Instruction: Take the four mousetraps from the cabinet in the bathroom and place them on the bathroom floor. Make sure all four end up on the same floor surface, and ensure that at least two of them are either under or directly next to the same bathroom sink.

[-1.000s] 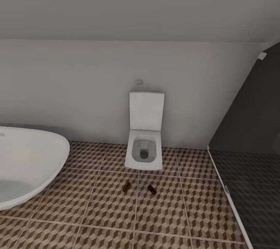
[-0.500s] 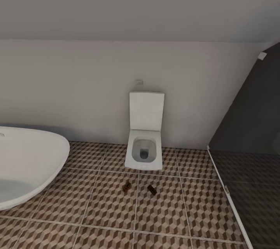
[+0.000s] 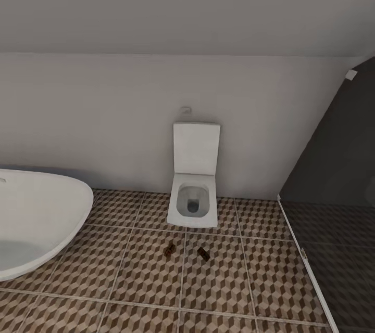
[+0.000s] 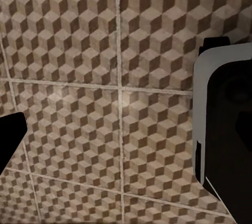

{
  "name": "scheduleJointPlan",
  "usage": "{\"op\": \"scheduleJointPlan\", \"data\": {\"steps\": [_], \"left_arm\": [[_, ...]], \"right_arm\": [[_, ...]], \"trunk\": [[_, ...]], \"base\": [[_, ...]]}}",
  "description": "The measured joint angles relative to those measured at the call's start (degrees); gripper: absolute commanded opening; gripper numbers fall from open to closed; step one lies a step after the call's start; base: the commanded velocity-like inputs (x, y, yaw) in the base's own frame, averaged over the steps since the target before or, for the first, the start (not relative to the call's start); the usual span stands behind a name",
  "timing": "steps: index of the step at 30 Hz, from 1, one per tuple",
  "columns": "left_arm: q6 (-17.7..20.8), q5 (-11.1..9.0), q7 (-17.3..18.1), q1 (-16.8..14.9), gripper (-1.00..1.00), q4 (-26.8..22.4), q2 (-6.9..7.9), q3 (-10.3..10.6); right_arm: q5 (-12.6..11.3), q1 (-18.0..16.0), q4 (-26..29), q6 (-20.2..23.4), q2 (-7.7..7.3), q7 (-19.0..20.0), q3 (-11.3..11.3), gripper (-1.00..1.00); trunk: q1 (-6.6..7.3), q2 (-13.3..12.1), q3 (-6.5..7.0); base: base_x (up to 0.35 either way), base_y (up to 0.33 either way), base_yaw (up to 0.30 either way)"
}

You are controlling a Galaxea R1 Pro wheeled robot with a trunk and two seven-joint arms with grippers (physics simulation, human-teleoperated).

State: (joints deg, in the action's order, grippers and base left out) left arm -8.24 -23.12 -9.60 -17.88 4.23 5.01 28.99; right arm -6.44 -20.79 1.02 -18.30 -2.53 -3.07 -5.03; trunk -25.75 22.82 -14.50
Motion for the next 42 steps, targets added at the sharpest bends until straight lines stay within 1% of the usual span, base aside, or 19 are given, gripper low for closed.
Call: {"op": "scheduleJointPlan", "data": {"steps": [1,5,7,10,19,42], "left_arm": [[0.1,-0.4,-1.9,0.0,1.0,0.0,-0.76,-0.2],[0.2,-1.1,-5.1,0.0,1.0,0.0,-2.5,-0.4],[0.2,-1.4,-5.9,0.0,1.0,-0.1,-3.02,-0.4],[0.0,-1.5,-6.4,0.0,1.0,-0.1,-3.32,-0.5],[0.0,-1.6,-6.9,0.0,1.0,-0.1,-3.47,-0.6],[-0.1,-1.7,-7.0,0.0,1.0,0.0,-3.42,-0.6]], "right_arm": [[0.0,0.1,0.0,0.0,0.05,0.7,0.0,1.0],[0.0,1.0,-0.1,0.0,0.06,2.5,0.0,1.0],[0.0,1.5,-0.1,0.0,-0.02,3.0,0.0,1.0],[0.0,1.8,-0.1,0.0,-0.17,3.3,0.0,1.0],[0.0,2.1,-0.1,0.0,-0.18,3.4,0.0,1.0],[0.0,2.2,0.0,0.0,-0.19,3.4,0.0,1.0]], "trunk": [[0.0,0.0,0.0],[0.0,0.0,0.0],[0.0,0.0,0.0],[0.0,0.0,0.0],[0.0,0.0,0.24],[0.0,0.0,2.16]], "base": [[0.0,0.0,0.0],[0.0,0.0,0.0],[0.0,0.0,0.0],[0.0,0.0,0.0],[0.0,0.0,-0.077],[0.0,0.0,-0.115]]}}
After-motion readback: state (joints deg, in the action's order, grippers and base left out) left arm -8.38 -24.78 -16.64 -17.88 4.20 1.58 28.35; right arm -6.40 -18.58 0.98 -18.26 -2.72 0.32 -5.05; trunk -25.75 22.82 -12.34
